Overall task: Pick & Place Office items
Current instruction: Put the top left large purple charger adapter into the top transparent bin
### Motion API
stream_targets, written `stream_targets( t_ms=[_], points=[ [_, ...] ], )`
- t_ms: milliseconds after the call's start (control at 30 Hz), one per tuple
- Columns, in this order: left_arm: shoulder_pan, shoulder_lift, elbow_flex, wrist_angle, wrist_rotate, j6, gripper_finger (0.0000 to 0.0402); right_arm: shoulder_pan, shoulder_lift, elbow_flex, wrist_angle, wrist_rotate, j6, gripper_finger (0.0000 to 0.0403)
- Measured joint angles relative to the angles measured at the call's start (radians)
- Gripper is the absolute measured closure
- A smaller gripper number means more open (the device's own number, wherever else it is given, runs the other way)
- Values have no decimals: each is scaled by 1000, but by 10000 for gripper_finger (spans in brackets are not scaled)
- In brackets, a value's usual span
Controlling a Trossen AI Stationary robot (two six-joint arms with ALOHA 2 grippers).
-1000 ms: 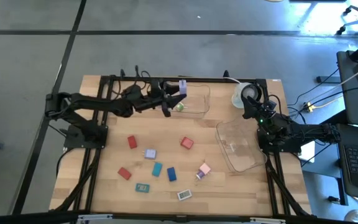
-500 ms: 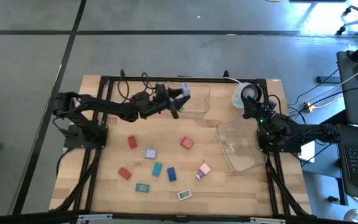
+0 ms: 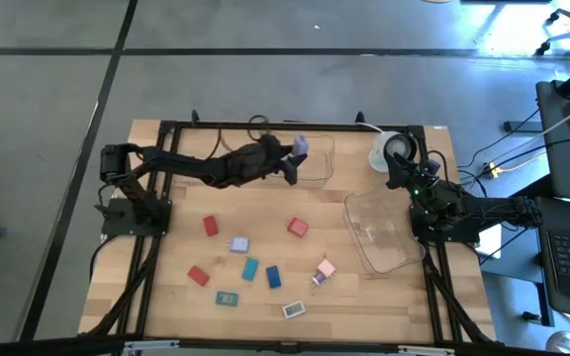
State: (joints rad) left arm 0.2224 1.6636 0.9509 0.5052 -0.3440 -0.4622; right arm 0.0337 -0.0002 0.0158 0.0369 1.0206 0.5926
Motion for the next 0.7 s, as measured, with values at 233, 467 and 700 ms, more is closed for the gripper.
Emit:
stream_targets(
  t_ms=[233,467,700],
  points=[
    [56,64,209,-391,55,-5,190,0,0,0,0,0,0,156],
    [92,184,354,-597,59,11,190,0,0,0,0,0,0,156],
    [118,267,408,-671,84,12,190,0,0,0,0,0,0,156]
  ],
)
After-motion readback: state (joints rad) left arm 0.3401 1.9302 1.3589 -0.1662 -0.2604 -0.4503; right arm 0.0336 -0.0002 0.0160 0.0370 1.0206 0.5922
